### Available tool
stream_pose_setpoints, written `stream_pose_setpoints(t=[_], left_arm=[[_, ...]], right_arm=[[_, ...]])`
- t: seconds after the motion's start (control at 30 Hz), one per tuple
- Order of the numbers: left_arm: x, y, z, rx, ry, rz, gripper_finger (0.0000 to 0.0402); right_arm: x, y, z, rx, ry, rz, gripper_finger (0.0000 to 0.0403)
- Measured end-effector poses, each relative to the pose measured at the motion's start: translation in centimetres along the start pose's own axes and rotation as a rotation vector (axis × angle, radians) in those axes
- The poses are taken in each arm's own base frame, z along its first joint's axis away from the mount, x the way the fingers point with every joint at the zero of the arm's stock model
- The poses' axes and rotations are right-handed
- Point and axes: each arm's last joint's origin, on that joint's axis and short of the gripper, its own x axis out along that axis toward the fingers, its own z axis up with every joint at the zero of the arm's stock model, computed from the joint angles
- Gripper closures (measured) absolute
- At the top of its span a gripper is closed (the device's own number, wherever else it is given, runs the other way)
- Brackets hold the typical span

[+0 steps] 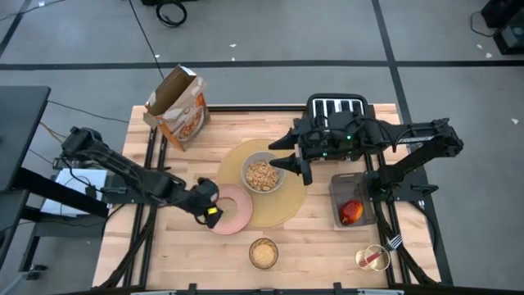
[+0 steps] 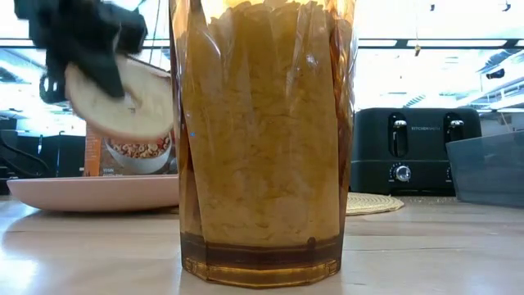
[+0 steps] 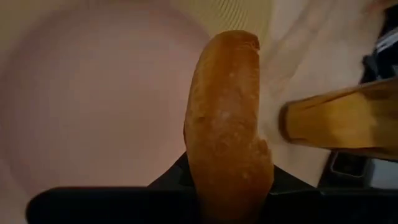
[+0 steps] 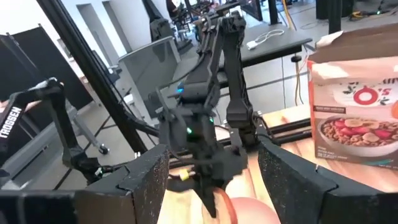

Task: Arrange a breakfast setting
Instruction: Put the bagel on the pink plate

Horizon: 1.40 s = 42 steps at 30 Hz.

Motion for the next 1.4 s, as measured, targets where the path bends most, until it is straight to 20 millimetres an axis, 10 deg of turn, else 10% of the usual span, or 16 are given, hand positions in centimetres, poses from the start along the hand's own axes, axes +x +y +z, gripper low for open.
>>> stream_pose_setpoints(t=[0.4, 0.97, 1.4], left_arm=[[3.8, 4.0, -0.5, -0.228, 0.005, -0.006, 0.0337], [3.9, 4.3, -0.7, -0.174, 0.037, 0.009, 0.0202], [1.8, 2.3, -0.3, -0.092, -0.015, -0.048, 0.0213]], right_arm=[[0.0, 1.8, -0.8, 0.034, 0.015, 0.016, 0.0152], [0.0, 2.2, -1.3, 0.035, 0.042, -0.024, 0.0152], [0.0, 2.1, -1.4, 0.058, 0.051, -0.03, 0.0152]])
